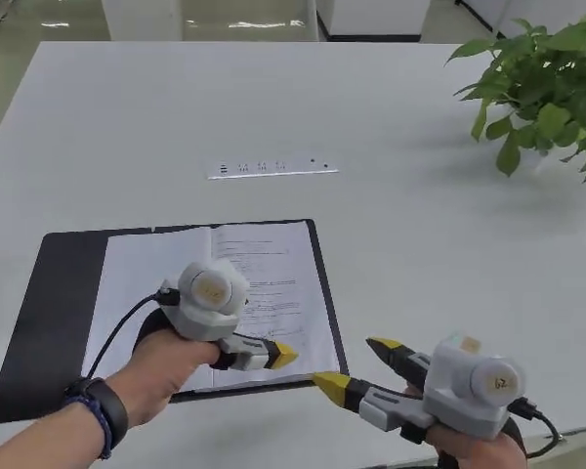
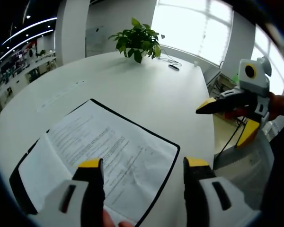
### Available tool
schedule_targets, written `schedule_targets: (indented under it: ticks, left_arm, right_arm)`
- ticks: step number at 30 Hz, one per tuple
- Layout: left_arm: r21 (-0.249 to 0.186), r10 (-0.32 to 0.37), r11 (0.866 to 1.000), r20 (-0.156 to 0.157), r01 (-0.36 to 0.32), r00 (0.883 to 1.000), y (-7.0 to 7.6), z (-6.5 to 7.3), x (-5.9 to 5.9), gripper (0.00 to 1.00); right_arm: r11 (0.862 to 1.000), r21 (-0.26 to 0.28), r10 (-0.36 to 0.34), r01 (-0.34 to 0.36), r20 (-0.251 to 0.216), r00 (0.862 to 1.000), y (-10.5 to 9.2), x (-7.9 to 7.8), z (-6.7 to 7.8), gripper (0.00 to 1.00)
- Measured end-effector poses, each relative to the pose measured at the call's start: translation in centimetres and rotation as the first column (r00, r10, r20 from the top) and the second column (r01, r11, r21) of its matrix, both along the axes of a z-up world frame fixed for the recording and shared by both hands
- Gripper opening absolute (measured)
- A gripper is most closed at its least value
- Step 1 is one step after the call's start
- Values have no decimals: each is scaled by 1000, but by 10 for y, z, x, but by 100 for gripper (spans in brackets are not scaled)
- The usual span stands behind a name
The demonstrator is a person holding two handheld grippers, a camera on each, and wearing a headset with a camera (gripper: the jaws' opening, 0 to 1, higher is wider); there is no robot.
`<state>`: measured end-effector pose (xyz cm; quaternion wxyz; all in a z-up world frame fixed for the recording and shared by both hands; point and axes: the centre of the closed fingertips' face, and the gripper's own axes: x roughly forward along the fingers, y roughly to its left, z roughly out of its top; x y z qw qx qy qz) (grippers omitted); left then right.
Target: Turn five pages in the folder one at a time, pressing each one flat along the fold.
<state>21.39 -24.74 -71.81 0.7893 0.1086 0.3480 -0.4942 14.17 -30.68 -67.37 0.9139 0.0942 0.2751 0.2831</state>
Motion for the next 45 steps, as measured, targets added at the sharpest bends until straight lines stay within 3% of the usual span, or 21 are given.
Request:
schedule_targets:
  ticks: [6,15,22,23,24,25,26,34,45]
  left_arm:
    - [4,-5,1000,1,5,1000,-16,-6,5,68]
    - [36,-31,999,-6,31,1000,-42,-31,3,67]
    - [97,-12,995,-14,13,1000,-45,-55,4,67]
    - [123,-12,992,-7,13,1000,-44,-60,3,67]
    - [167,-14,986,36,8,999,-39,-64,8,67]
    - [179,-20,984,56,10,998,-38,-66,9,66]
    - [170,-26,985,47,18,999,-41,-68,6,66]
    - [152,-41,988,84,28,996,-37,-67,8,65]
    - [123,-36,992,65,27,997,-34,-64,13,58]
  right_arm:
    - [1000,-2,-9,9,-18,1000,-4,-7,-6,63]
    - [1000,-1,-13,13,-41,999,-8,-11,-8,62]
    - [999,22,-34,35,-41,999,-11,-5,-6,61]
    - [999,23,-33,34,-44,998,-10,-4,-7,61]
    - [999,22,-30,31,-48,998,-10,-3,-9,61]
    - [999,21,-28,29,-50,998,-9,-3,-10,61]
    - [999,20,-25,26,-52,998,-9,-3,-10,61]
    - [999,28,-31,33,-67,997,-14,1,-15,60]
    - [999,35,-7,9,-68,998,-8,20,-20,58]
